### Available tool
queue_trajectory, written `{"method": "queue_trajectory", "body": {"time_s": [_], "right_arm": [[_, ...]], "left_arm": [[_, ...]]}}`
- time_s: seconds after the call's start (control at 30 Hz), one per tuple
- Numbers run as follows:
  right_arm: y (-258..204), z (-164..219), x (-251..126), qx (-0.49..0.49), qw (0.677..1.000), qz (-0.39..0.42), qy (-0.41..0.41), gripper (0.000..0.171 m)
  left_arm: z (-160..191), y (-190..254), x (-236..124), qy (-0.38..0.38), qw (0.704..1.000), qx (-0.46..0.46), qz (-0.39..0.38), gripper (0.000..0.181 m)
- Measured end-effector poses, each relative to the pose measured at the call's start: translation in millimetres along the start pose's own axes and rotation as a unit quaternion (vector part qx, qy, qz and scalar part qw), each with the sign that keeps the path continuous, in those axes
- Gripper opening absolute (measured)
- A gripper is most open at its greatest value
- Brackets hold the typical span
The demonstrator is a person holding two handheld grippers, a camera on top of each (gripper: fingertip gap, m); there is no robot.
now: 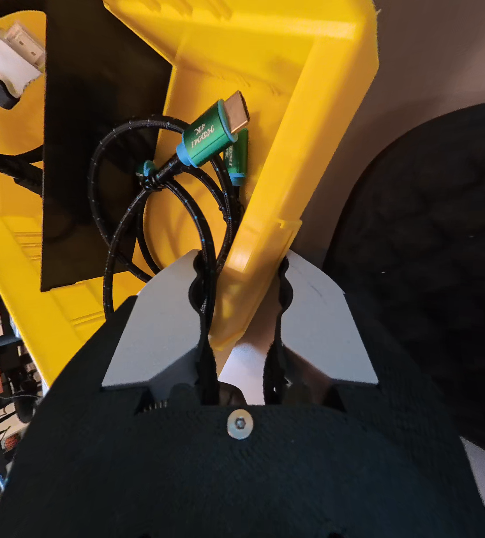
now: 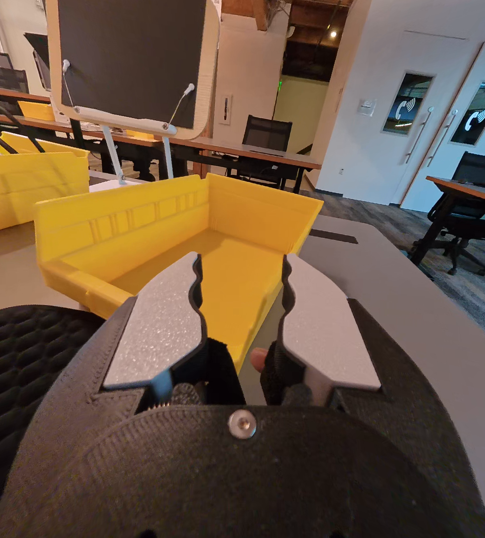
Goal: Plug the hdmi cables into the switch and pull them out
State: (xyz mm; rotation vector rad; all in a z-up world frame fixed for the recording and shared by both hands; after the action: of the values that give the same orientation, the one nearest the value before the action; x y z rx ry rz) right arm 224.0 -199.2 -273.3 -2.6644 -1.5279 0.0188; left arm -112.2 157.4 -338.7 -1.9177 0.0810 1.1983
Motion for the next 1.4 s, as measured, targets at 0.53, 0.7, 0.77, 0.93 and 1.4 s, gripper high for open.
{"method": "queue_trajectory", "body": {"time_s": [0.53, 0.7, 0.77, 0.93, 1.4], "right_arm": [[-18, -13, -3, 0.023, 0.998, -0.05, 0.006, 0.05], [-30, -11, 1, 0.018, 0.998, -0.066, -0.014, 0.051], [-37, -11, 2, 0.016, 0.997, -0.074, -0.02, 0.051], [-55, -18, 3, 0.013, 0.995, -0.098, -0.017, 0.051], [-80, -32, 17, 0.146, 0.982, -0.109, -0.044, 0.145]], "left_arm": [[45, 16, -23, -0.014, 0.997, -0.073, -0.033, 0.049], [83, 22, -38, -0.017, 0.995, -0.081, -0.049, 0.05], [98, 25, -44, -0.009, 0.995, -0.078, -0.064, 0.05], [136, 33, -59, -0.017, 0.99, -0.109, -0.092, 0.052], [102, 35, -145, 0.208, 0.846, -0.338, -0.354, 0.071]]}}
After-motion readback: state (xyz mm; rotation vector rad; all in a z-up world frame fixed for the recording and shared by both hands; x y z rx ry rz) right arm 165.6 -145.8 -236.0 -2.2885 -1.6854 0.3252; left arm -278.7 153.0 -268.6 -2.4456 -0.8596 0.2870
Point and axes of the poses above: each gripper's, where its closed fingertips meet, x out along the fingers, z out of its underside, y = z × x across the jaws, the point moved 4 cm from there along -x, back along the fingers, and after that the axes turned 12 degrees about x, right-handed, at the moved point
